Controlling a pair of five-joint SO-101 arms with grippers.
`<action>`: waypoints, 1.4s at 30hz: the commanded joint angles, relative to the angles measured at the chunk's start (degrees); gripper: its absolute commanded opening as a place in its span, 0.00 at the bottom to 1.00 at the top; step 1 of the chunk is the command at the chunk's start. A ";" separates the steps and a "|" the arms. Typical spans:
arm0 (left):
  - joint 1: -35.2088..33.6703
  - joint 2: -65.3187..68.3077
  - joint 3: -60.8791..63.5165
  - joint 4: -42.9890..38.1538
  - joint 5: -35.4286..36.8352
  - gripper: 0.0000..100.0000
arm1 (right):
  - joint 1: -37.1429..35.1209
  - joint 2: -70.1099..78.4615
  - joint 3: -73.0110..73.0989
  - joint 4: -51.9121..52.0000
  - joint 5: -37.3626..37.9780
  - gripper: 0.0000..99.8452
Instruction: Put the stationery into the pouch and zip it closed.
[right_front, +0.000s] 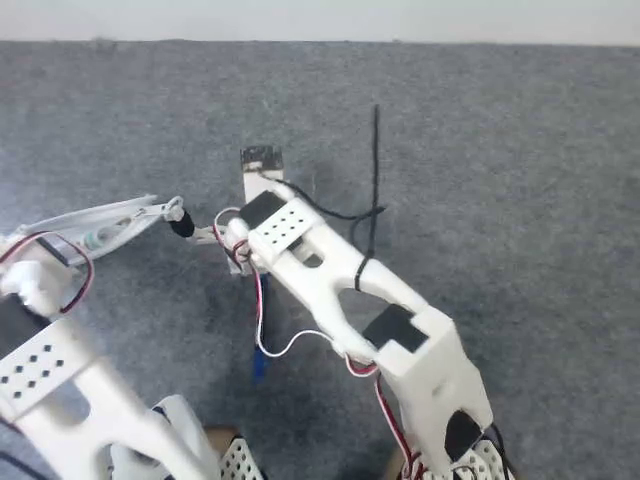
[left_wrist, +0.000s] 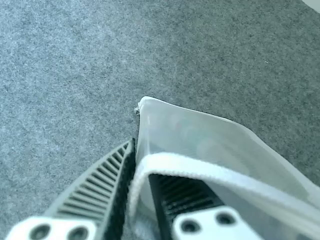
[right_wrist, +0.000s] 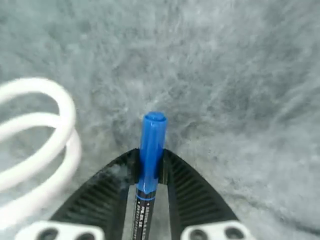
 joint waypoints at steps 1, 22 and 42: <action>-0.18 -1.93 -0.40 -2.20 0.70 0.01 | 1.36 -8.40 -2.99 2.15 0.97 0.01; 7.47 -1.93 -0.84 -1.76 0.70 0.01 | 2.07 -25.80 -2.73 14.99 0.97 0.01; 27.87 -2.02 -13.41 9.41 -1.49 0.01 | 9.89 -30.64 -2.73 15.69 0.97 0.01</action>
